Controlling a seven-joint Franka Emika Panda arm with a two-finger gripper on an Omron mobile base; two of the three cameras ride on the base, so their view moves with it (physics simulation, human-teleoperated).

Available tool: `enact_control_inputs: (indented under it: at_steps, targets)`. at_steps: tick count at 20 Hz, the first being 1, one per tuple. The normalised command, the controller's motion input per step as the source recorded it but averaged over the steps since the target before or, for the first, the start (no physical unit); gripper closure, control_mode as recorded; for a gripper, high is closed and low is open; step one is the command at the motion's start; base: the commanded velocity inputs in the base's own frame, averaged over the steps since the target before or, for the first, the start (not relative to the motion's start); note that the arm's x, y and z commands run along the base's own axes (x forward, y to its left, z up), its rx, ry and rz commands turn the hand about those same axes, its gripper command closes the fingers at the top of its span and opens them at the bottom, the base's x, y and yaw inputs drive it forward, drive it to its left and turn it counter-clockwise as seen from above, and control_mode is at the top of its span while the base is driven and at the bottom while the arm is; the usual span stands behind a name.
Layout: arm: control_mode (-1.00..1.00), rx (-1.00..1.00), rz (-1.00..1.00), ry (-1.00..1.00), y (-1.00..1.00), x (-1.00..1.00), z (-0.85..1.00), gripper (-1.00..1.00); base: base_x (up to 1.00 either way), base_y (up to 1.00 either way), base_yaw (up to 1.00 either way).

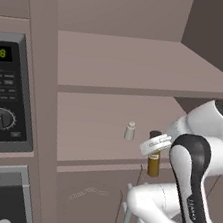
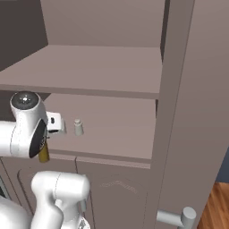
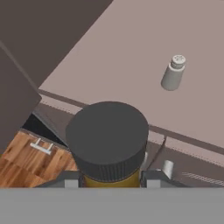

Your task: Collect the turmeric, ketchup, and shaker from the cabinet and place them next to the stove.

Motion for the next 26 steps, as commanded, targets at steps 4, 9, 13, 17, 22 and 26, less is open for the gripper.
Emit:
enact_control_inputs:
  at_steps: [4, 9, 13, 17, 22, 26]
  targets:
    - [-1.00, 0.06, 0.03, -0.16, -0.29, -1.00, 0.00, 1.00, 0.00, 0.00, 0.00]
    - [-1.00, 0.06, 0.00, -0.23, -0.39, -1.00, 0.02, 1.00, 0.00, 0.00, 0.00]
    - [-1.00, 0.04, 0.00, -0.24, -0.27, -0.84, 0.05, 1.00, 0.00, 0.00, 0.00]
    - [-1.00, 0.01, 0.00, -0.15, -0.01, -0.44, 0.04, 1.00, 0.00, 0.00, 0.00]
    - [-1.00, 0.00, 0.02, -0.02, 0.13, -0.08, 0.00, 1.00, 0.00, 0.00, 0.00]
    - [1.00, 0.00, 0.02, 0.00, 0.28, 0.00, 0.00, 1.00, 0.00, 0.06, 0.00]
